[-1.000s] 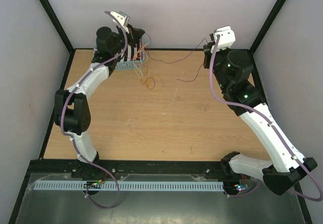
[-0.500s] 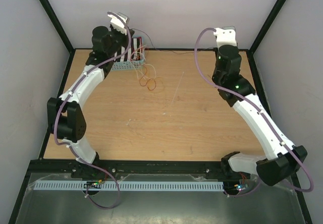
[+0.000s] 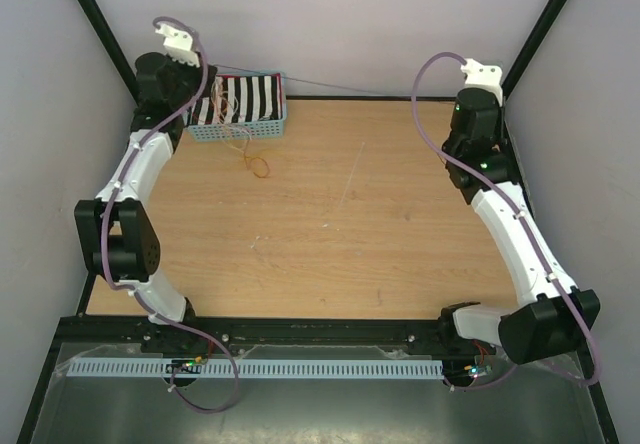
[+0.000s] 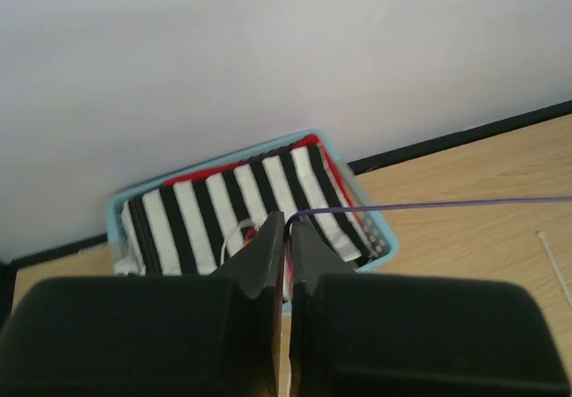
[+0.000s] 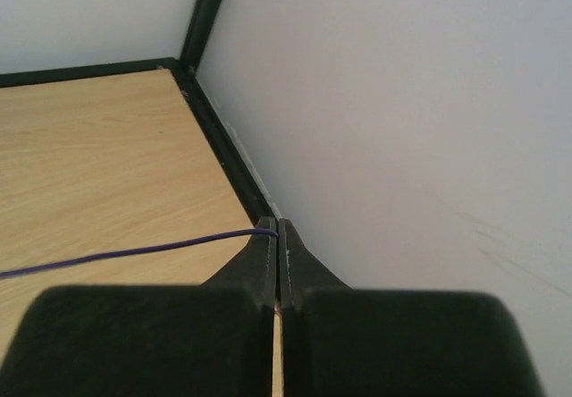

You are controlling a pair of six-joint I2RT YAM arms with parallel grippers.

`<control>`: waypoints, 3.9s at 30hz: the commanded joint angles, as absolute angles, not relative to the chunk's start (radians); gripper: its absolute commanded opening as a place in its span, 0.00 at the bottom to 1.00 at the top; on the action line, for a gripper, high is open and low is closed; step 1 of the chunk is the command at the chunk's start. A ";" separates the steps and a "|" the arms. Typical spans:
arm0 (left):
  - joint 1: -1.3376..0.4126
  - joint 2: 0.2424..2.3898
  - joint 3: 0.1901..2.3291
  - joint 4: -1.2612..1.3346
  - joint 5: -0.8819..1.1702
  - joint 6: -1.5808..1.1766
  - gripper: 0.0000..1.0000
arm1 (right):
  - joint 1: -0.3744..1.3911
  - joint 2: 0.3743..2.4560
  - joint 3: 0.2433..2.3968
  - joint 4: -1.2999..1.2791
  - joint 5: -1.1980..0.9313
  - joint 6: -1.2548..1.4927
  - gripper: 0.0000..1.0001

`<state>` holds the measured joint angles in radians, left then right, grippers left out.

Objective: Zip-tie the wires
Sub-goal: Untie the cable at the center of the board, then straighten the cable at the center of the board.

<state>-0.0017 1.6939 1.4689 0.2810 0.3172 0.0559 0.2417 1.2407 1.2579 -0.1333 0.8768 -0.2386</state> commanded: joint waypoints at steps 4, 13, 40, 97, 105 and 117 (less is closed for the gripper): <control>0.104 1.728 1.386 0.281 0.255 0.020 0.05 | 0.167 1.186 1.259 -0.149 0.955 -0.238 0.00; 0.109 1.768 1.357 0.284 0.306 -0.014 0.05 | 0.124 1.155 1.296 -0.200 0.850 -0.190 0.00; -0.362 1.905 1.205 0.304 0.601 0.206 0.79 | 0.125 1.169 1.718 -0.190 0.002 0.196 0.00; -0.265 1.863 1.502 -0.281 0.433 0.134 0.99 | 0.125 1.160 1.853 -0.154 -0.197 0.259 0.00; -0.246 1.666 1.413 -0.267 0.406 0.130 0.99 | 0.124 1.242 1.883 -0.081 -0.550 0.417 0.00; -0.242 1.483 1.096 -0.058 0.476 0.037 0.99 | 0.125 1.265 1.816 0.125 -0.672 0.636 0.00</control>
